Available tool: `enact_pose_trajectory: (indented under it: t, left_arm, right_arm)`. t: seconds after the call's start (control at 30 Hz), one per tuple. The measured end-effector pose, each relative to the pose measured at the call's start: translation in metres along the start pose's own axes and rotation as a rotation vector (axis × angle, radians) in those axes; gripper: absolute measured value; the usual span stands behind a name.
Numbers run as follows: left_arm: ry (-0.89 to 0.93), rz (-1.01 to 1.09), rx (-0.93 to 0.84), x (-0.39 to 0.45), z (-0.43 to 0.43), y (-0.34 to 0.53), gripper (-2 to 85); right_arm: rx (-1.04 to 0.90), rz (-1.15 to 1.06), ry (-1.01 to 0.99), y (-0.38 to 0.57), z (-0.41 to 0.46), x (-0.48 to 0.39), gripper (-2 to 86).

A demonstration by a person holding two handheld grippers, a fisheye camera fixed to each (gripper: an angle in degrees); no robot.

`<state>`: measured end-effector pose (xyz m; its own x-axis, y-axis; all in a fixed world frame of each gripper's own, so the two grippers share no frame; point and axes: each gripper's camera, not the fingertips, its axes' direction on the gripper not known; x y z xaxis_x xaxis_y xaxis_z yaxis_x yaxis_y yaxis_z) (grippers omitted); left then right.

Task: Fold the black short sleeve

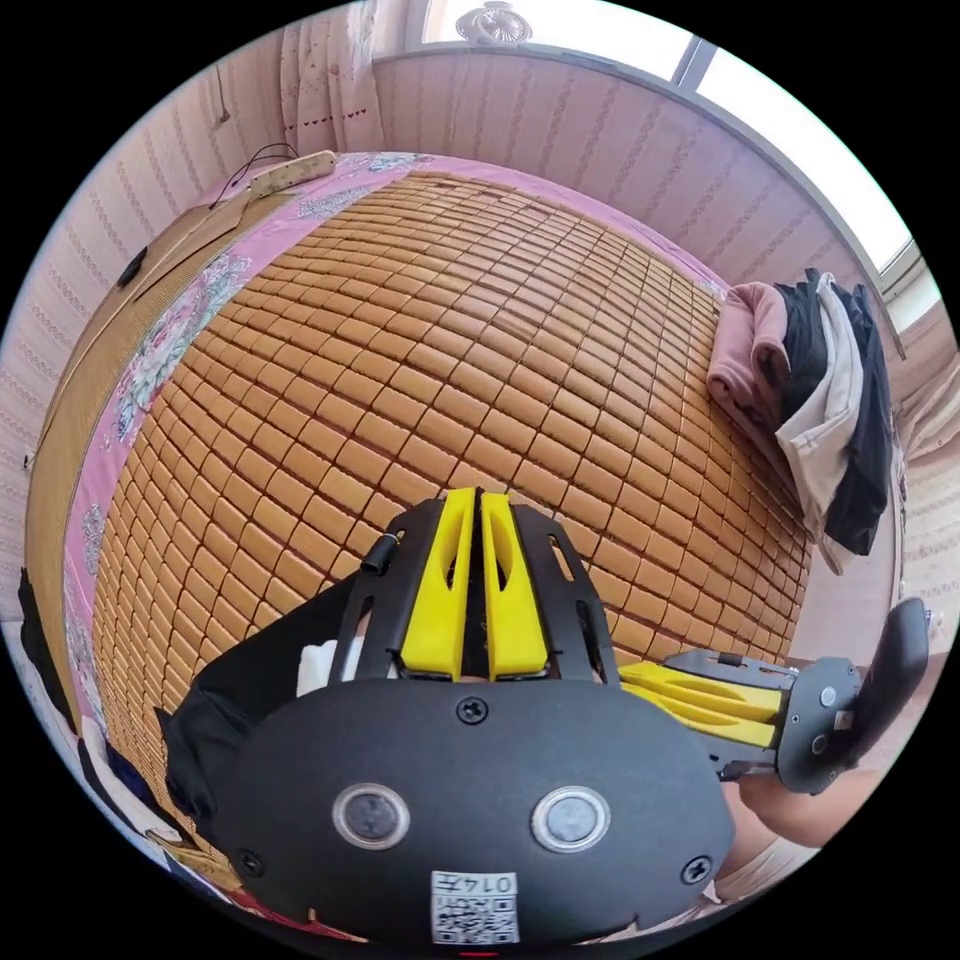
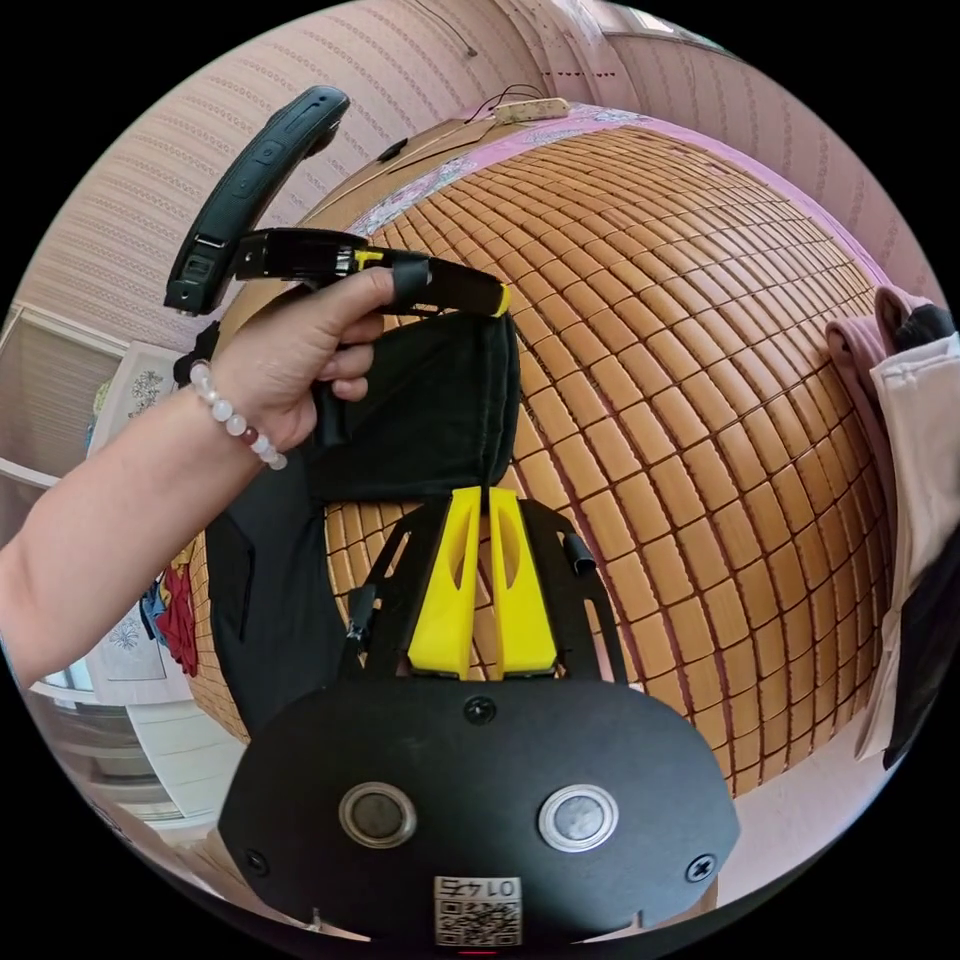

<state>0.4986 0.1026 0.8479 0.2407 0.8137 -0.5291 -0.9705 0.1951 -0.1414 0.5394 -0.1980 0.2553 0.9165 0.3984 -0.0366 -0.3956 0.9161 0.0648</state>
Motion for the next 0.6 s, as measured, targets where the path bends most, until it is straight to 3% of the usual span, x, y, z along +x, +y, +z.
enact_pose_trajectory:
  t: [0.37, 0.53, 0.6]
  left_arm:
    - [-0.037, -0.231, 0.434, -0.108, -0.198, 0.182, -0.9]
    - [-0.042, -0.369, 0.361, -0.13, -0.207, 0.287, -0.5]
    - [0.033, -0.495, 0.263, -0.143, -0.178, 0.337, 0.7]
  right_arm:
    - [0.157, -0.424, -0.284, -0.025, -0.076, -0.078, 0.6]
    - [0.008, -0.603, -0.374, 0.0, -0.07, -0.123, 0.5]
    - [-0.109, -0.635, -0.348, 0.019, -0.044, -0.138, 0.5]
